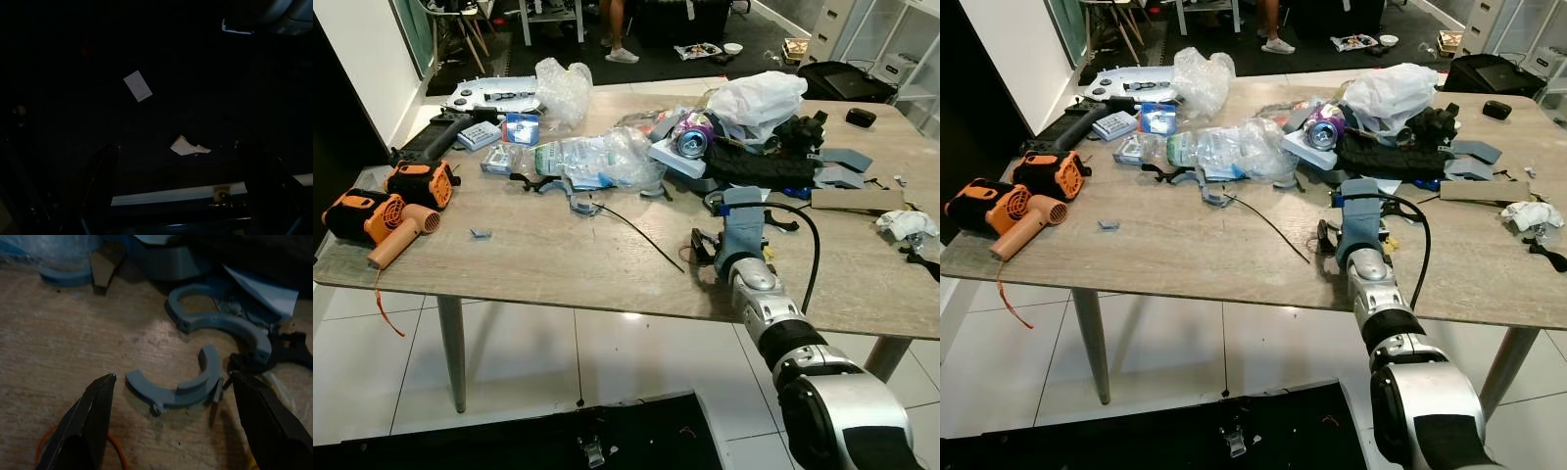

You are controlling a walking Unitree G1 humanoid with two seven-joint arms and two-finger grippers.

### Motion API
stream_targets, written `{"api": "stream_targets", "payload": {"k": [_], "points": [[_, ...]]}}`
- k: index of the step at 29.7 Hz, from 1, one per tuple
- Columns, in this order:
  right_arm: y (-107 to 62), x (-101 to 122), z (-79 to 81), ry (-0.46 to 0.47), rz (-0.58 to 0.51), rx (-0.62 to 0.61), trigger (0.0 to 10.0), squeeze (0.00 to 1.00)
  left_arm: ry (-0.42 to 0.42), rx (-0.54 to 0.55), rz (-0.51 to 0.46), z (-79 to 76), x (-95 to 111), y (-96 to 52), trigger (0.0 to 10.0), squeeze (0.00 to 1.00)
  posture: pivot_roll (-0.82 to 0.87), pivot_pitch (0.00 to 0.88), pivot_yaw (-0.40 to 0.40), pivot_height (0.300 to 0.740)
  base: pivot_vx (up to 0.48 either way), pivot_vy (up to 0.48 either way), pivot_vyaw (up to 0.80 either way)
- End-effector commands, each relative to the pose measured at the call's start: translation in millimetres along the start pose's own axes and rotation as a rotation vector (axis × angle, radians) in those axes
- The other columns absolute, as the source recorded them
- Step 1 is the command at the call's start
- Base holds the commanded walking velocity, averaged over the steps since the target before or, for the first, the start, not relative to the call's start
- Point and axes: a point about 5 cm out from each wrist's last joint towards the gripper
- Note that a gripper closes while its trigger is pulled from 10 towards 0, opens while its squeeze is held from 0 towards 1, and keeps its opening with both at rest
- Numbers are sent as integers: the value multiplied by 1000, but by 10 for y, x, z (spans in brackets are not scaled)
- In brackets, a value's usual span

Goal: Picking trash to rubbish bin

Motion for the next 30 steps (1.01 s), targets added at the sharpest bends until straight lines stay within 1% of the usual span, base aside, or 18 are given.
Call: {"api": "stream_targets", "payload": {"k": [1, 2, 16, 21, 22, 23, 24, 25, 26, 27, 28, 29, 30], "points": [[-41, -153, 48, 7, 46, 7, 7490, 0, -11, 0, 37, -1, -139, -23, 10000, 0, 27, 348, 44, 740, 0, 0, 0], [-47, -171, 54, 4, 48, 9, 0, 0, -10, -3, 35, -8, -138, -21, 10000, 0, 28, 351, 45, 740, 0, 0, 0], [-53, -194, 6, 1, 49, -4, 0, 0, -6, -8, 48, -20, -188, -27, 10000, 0, 31, 358, 51, 740, 0, 0, 0], [-53, -193, 0, 18, 47, -11, 0, 0, -4, -11, 44, -26, -179, -24, 10000, 0, 32, 357, 51, 740, 0, 0, 0], [-45, -146, -16, 63, 15, -17, 0, 0, -3, -13, 43, -31, -174, -22, 10000, 0, 34, 356, 52, 740, 0, 0, 0], [-33, -45, -73, 96, -52, -46, 3961, 0, -1, -15, 41, -35, -169, -20, 10000, 0, 34, 356, 52, 740, 0, 0, 0], [-28, 27, -117, 117, -101, -67, 3961, 0, 0, -16, 40, -37, -166, -19, 10000, 0, 34, 356, 52, 740, 0, 0, 0], [-23, 97, -178, 119, -140, -101, 10000, 867, 0, -17, 40, -38, -168, -19, 10000, 0, 35, 358, 52, 740, 0, 0, 0], [-17, 167, -241, 107, -169, -140, 10000, 1000, 1, -18, 40, -38, -173, -20, 10000, 0, 39, 361, 51, 740, 0, 0, 0], [-17, 167, -241, 107, -169, -140, 10000, 1000, 1, -18, 40, -38, -173, -20, 10000, 0, 39, 361, 51, 740, 0, 0, 0], [-8, 263, -309, 92, -201, -184, 10000, 1000, 1, -19, 42, -38, -186, -24, 10000, 0, 40, 363, 51, 740, 0, 0, 0], [-8, 263, -309, 92, -201, -184, 10000, 1000, 1, -19, 42, -38, -186, -24, 10000, 0, 40, 363, 51, 740, 0, 0, 0], [-1, 308, -320, 90, -213, -190, 10000, 1000, 1, -20, 42, -39, -193, -26, 10000, 0, 42, 364, 51, 740, 0, 0, 0]]}}
Point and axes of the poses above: a point about 5 cm out from each wrist's last joint towards the gripper, its own y axis pointing out of the wrist towards the gripper, its own x axis along the axis of the wrist's last joint, z = x × y, and after that the axes turned 13 degrees about -y, right-handed
